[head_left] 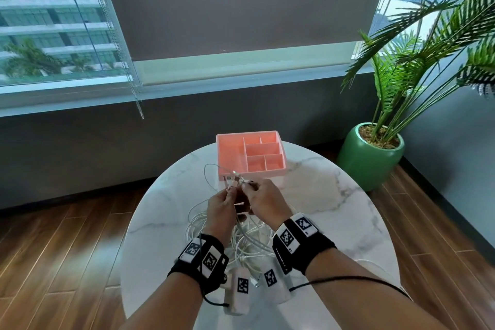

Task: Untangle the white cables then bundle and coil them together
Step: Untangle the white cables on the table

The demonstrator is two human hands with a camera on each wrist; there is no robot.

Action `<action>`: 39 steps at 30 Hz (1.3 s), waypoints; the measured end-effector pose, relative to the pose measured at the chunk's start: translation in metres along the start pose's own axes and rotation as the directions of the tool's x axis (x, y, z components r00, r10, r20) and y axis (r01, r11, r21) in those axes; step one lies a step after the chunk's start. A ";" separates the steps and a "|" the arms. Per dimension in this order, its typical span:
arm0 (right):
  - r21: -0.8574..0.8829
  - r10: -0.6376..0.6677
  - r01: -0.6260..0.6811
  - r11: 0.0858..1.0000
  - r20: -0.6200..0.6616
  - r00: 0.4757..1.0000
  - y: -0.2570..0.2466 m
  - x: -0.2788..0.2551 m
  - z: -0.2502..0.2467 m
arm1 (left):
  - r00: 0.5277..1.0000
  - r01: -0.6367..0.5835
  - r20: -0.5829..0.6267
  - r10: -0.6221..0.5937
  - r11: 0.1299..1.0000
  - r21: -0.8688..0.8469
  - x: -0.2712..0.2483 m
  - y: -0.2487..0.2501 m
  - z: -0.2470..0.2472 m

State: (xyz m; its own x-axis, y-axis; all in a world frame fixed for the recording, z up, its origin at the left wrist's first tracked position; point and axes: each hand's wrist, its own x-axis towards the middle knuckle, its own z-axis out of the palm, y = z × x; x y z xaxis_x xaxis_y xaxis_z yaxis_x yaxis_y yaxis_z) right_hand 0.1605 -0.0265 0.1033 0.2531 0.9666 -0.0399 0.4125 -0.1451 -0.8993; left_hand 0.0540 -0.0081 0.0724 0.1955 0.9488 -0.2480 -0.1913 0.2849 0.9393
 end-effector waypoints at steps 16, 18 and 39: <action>0.440 0.037 -0.055 0.896 0.049 0.998 0.004 0.010 -0.035 | 1.000 0.024 0.022 -0.021 0.990 -0.139 0.008 0.002 -0.005; 0.246 -0.019 -0.013 0.969 0.129 0.991 0.010 0.006 -0.026 | 0.998 -0.010 0.055 0.016 0.993 -0.114 0.007 0.002 -0.003; -0.513 0.188 -0.135 0.848 0.052 0.981 0.150 -0.015 -0.083 | 0.970 -0.137 -0.235 0.067 0.947 -0.292 0.017 0.031 -0.044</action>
State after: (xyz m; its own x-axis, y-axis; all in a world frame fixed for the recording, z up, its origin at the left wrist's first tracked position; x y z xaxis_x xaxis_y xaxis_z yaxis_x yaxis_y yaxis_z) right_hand 0.2909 -0.0803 0.0051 0.2801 0.9318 -0.2309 0.7641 -0.3620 -0.5340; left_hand 0.0089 0.0234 0.0870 -0.0493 0.9713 -0.2329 -0.4889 0.1799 0.8536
